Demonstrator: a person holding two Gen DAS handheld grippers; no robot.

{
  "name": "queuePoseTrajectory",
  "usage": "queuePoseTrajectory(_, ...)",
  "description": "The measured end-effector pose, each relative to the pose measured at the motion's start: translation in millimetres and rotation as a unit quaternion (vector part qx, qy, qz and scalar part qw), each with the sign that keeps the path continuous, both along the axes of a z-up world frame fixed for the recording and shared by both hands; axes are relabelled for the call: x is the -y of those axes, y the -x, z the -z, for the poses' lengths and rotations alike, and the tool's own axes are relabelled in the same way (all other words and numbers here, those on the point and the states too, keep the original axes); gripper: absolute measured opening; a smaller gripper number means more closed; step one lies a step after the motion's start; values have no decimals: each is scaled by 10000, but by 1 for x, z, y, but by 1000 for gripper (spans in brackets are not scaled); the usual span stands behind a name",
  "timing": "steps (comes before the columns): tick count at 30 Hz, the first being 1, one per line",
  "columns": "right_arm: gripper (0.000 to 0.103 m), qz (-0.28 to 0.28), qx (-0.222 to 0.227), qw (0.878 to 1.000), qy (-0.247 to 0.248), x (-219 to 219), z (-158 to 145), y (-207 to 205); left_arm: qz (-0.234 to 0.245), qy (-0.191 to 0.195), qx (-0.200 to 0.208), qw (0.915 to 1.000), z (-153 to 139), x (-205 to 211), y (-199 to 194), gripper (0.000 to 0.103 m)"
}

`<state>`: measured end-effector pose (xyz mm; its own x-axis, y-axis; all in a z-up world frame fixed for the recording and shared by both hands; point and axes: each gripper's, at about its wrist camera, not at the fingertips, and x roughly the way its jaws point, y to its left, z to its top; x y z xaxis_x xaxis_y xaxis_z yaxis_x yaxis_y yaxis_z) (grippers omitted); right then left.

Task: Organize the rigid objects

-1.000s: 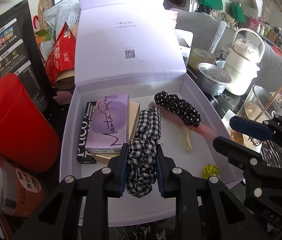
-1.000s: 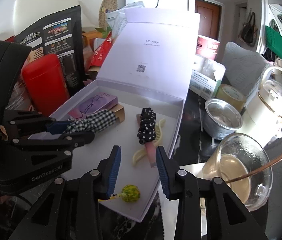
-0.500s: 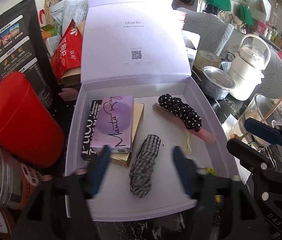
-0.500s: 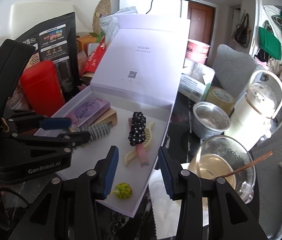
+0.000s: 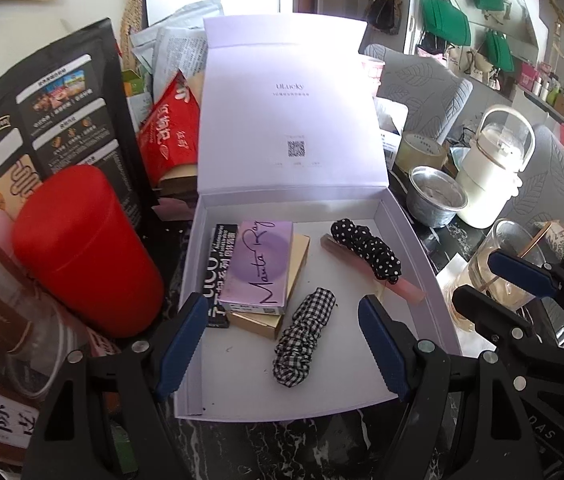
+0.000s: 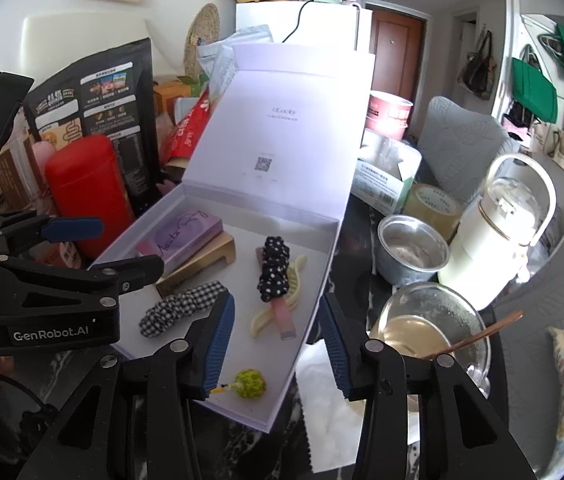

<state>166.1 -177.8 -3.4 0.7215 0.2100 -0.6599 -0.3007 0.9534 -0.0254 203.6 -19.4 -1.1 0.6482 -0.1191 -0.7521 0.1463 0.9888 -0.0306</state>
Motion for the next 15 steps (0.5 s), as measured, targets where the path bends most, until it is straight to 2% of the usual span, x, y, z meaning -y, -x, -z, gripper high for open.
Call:
queuePoseTrajectory(3,49,-9,74,9999,-78,-2,-8,5,-91,-17,140,9999,-11,-8,8,78)
queuePoseTrajectory(8,63,-21,237,9996,-170,-5,-22,16,-251,-56,411,9988,-31,-21,24,78)
queuePoseTrajectory(11,70,0,327,9992,-227,-5,-31,25,-333,-131,535,9979,-40,-25,33,85)
queuePoseTrajectory(14,75,72,407,9988,-245,-5,-38,34,-411,-184,679,9967,-49,-29,45,100)
queuePoseTrajectory(15,75,79,416,9988,-257,-5,-40,36,-431,-191,733,9962,-51,-31,49,101)
